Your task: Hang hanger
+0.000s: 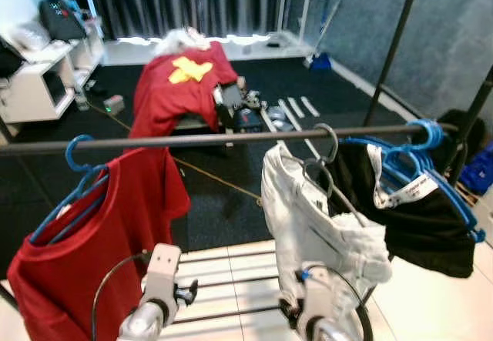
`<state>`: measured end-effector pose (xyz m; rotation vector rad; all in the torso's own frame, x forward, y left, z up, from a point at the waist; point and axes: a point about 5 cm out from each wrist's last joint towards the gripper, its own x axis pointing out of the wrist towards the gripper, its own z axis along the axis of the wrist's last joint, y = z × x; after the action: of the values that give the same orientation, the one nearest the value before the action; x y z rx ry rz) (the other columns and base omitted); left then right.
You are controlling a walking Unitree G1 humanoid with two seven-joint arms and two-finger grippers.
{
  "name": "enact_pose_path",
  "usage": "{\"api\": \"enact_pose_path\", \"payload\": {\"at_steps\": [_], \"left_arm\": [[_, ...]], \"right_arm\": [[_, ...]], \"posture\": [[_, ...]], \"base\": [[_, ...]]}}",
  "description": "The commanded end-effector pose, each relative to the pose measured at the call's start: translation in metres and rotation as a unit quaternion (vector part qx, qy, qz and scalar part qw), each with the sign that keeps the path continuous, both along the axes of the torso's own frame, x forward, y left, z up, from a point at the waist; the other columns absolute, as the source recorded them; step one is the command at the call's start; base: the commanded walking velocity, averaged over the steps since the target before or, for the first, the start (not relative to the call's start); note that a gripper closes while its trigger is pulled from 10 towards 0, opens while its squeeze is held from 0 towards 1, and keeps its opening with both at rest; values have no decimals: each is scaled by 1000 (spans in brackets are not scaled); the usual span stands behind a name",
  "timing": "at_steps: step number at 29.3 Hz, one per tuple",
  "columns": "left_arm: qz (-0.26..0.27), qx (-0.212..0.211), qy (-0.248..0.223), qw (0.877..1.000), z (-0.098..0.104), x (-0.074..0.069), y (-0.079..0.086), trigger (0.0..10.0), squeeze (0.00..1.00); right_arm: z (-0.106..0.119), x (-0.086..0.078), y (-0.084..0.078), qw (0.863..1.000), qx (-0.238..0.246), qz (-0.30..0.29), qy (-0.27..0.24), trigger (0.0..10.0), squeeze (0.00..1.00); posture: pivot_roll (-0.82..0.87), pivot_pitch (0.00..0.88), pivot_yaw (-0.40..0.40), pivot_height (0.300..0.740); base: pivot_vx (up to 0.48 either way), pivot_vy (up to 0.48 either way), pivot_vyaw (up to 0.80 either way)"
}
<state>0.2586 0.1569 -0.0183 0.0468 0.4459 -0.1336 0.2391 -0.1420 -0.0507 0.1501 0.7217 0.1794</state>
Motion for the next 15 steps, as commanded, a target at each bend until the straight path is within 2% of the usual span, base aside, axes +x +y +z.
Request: {"api": "enact_pose_path", "payload": {"at_steps": [1, 15], "left_arm": [[8, 1, 5, 1000, -4, -6, 3, 10000, 0], [4, -1, 3, 1000, -2, -4, 3, 10000, 0]], "right_arm": [[5, 8, -1, 1000, -3, -1, -9, 10000, 0], [9, 13, -2, 1000, 0, -11, -17, 10000, 0]], "posture": [[129, 0, -26, 740], [110, 0, -19, 740]], "base": [[0, 442, 0], [0, 444, 0]]}}
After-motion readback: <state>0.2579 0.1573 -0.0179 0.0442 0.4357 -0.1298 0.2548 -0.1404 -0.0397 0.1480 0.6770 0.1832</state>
